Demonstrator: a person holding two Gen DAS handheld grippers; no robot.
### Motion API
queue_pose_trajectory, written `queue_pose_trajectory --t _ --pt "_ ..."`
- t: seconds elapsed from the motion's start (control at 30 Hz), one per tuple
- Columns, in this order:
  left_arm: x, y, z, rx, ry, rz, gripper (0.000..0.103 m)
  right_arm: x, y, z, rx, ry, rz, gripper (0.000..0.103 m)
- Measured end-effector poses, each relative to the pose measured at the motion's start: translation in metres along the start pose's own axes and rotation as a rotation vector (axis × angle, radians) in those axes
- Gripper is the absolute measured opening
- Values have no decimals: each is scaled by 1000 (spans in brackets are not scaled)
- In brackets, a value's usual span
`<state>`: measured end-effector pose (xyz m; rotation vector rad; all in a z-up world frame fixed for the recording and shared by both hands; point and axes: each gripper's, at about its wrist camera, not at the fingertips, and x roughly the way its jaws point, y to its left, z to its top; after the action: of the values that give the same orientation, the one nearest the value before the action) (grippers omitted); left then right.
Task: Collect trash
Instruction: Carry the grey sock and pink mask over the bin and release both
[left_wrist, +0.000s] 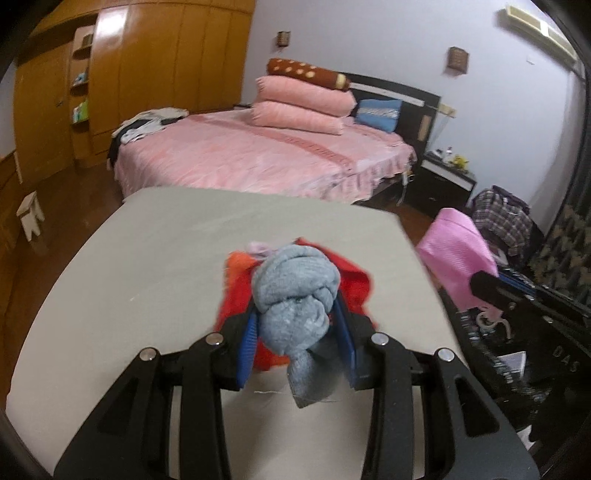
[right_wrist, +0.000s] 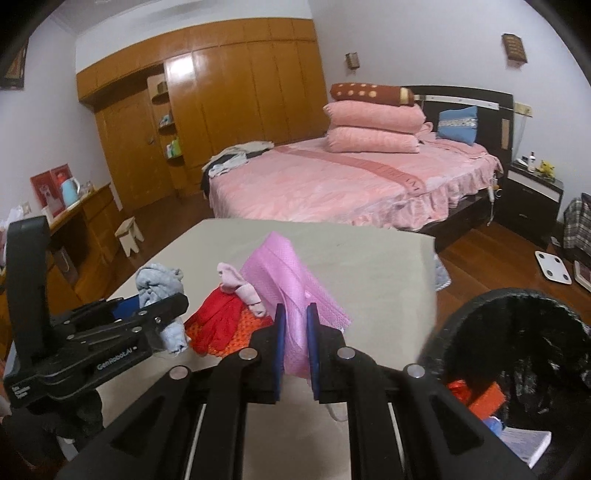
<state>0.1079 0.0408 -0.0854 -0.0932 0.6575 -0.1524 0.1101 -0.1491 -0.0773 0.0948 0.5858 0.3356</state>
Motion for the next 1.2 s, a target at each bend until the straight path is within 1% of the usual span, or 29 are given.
queue_pose_trajectory --t 0.2,0.37,0.6,0.77,0.97,1.2 --pt "-12 -42 11 35 -37 -76 36 -29 -25 3 36 -43 -36 11" --pt "-20 -75 20 81 -60 -119 36 -49 -47 5 62 -74 -81 11" --pt "-21 -127 29 147 -80 -194 36 -78 -89 7 93 -113 -180 11" --pt "-13 -170 33 203 -81 -257 37 -97 -123 5 124 -126 -250 11" --pt "4 -219 27 273 -62 -334 37 -114 -167 -6 171 -123 -341 11" --pt "28 -263 20 324 -38 -396 37 -126 -206 -20 215 -107 -412 11"
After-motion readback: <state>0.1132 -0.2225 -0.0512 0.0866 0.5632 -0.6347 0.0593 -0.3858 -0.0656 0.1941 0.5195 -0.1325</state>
